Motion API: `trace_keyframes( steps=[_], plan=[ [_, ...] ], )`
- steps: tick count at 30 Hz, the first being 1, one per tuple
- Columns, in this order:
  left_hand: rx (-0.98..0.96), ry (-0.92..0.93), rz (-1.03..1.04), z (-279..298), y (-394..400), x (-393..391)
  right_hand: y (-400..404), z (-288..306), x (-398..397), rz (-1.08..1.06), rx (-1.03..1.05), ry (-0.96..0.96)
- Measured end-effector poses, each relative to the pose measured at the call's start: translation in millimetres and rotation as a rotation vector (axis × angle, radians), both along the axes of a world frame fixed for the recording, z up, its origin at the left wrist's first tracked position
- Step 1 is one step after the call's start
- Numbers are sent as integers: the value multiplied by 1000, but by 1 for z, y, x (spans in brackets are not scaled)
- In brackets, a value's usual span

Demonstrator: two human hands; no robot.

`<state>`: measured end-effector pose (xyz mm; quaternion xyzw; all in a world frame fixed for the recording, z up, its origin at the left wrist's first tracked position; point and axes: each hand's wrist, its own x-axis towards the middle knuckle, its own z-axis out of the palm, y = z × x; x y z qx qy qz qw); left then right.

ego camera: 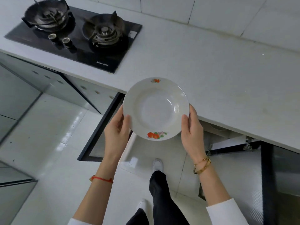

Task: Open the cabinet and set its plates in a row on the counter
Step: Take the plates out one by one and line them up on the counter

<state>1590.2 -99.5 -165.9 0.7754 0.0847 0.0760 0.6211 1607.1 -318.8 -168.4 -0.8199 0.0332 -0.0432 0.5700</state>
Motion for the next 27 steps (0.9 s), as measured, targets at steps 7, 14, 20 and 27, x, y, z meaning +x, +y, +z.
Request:
trace_keyframes(
  steps=[7, 14, 20, 27],
  plan=[
    [38, -5, -16, 26, -30, 54, -33, 21, 46, -14, 6, -11],
    [155, -4, -24, 37, -49, 112, -55, 26, 105, -25, -45, -48],
    [215, 21, -34, 34, -52, 179, -60, 22, 166, -33, -105, -55],
    [267, 27, -89, 22, -50, 280, -59, 16, 254, -89, -147, -57]
  ],
)
